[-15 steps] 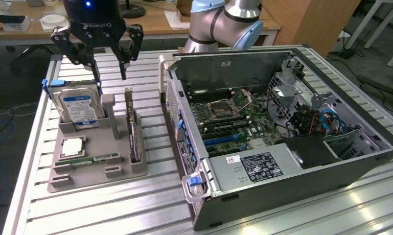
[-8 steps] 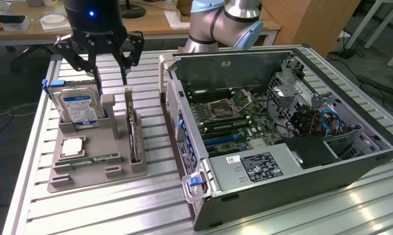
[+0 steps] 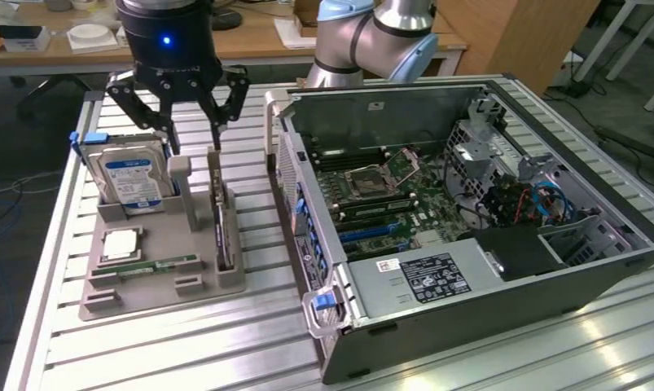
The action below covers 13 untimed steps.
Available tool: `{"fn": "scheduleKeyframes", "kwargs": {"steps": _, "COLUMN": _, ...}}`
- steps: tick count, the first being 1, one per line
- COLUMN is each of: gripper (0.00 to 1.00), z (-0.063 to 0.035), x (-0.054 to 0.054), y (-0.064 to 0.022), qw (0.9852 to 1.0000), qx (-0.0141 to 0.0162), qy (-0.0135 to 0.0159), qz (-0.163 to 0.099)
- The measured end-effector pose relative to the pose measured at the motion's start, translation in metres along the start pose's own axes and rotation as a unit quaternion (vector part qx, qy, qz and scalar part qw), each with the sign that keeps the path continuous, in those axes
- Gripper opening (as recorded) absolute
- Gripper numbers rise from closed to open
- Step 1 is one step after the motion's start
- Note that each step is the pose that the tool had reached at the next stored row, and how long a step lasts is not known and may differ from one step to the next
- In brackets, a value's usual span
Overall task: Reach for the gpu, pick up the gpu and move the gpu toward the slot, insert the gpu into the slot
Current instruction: 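Pick up the gpu and move the gpu toward the slot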
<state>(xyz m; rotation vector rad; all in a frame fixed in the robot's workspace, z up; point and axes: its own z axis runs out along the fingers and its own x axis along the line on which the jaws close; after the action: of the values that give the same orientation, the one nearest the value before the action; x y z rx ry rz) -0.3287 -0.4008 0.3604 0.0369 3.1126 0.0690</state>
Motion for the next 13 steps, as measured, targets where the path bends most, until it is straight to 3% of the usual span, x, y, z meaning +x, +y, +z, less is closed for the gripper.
{"fn": "scheduleKeyframes", "kwargs": {"steps": 10, "gripper": 0.53, "z": 0.0171, "x": 0.000, "y": -0.0167, "qw": 0.9999, "qx": 0.0000, "qy": -0.0093, "qz": 0.004}}
{"fn": "scheduleKeyframes", "kwargs": {"steps": 13, "gripper": 0.53, "z": 0.0225, "x": -0.001, "y": -0.0176, "qw": 0.9999, "qx": 0.0000, "qy": -0.0094, "qz": 0.004}}
